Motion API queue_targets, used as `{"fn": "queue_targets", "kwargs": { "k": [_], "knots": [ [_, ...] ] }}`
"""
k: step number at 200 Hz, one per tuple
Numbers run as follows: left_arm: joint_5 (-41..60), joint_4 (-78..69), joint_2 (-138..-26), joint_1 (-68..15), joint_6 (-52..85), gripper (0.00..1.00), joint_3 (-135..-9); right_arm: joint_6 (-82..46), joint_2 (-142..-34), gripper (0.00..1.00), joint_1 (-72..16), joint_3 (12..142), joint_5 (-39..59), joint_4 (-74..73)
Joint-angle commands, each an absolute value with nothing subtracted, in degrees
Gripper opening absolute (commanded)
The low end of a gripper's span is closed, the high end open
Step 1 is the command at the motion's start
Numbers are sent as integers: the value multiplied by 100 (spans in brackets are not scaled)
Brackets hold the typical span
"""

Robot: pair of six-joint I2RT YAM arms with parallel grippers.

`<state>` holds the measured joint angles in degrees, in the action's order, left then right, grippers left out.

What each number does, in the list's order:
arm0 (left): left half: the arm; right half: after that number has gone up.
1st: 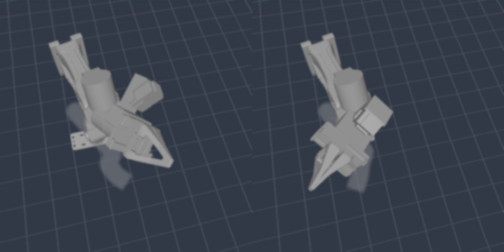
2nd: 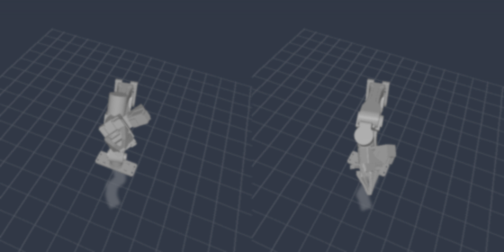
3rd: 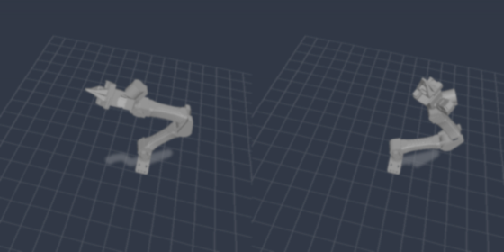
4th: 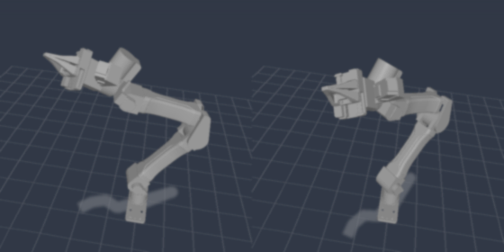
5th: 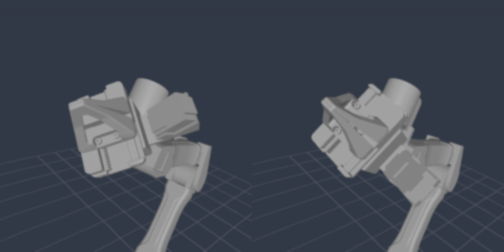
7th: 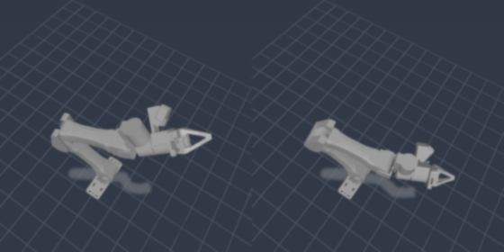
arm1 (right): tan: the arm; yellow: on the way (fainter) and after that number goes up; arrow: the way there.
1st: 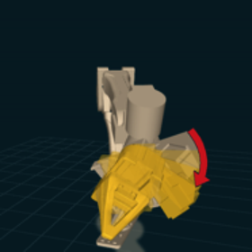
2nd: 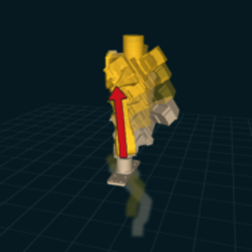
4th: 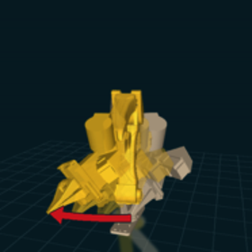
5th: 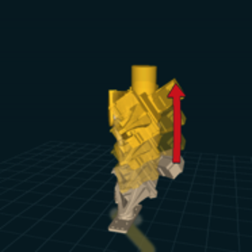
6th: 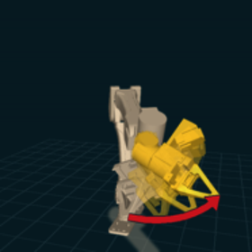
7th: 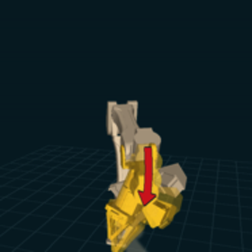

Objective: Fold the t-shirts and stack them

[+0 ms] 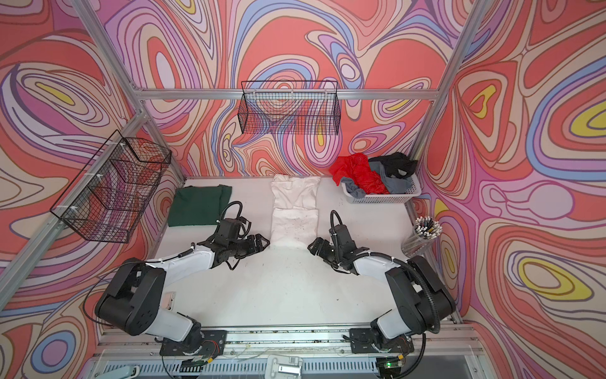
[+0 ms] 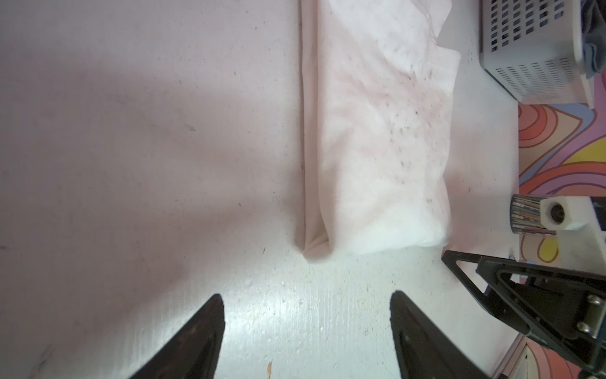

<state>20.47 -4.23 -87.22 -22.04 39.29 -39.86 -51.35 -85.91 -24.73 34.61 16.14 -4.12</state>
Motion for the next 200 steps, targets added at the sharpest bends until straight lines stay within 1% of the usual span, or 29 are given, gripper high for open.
{"fn": "queue_targets", "kwargs": {
  "k": [1, 21, 56, 77, 116, 141, 180, 200],
  "knots": [
    [2197, -812, -8952, -2283, 4094, 75, -3970, -5452, -8658, 85, -2557, 3367, 1485, -776],
    [2220, -958, -9165, -2321, 4172, 73, -3973, -5600, -8802, 81, -2616, 3368, 1494, -941],
    [2463, -1331, -9596, -2374, 4385, 66, -4041, -5738, -9119, 74, -2753, 3409, 1502, -1235],
    [2483, -1495, -9753, -2390, 4477, 63, -4043, -5803, -9270, 66, -2772, 3450, 1502, -1261],
    [2407, -1625, -9898, -2403, 4528, 59, -4008, -5976, -9353, 61, -2821, 3357, 1413, -1411],
    [2415, -1635, -9988, -2402, 4540, 56, -4008, -5994, -9564, 56, -2839, 3427, 1458, -1451],
    [2421, -1595, -10150, -2407, 4543, 50, -4098, -6037, -9841, 55, -2842, 3491, 1626, -1720],
    [2474, -1647, -10294, -2415, 4587, 46, -4158, -6056, -9900, 53, -2845, 3467, 1613, -1758]
  ]
}}
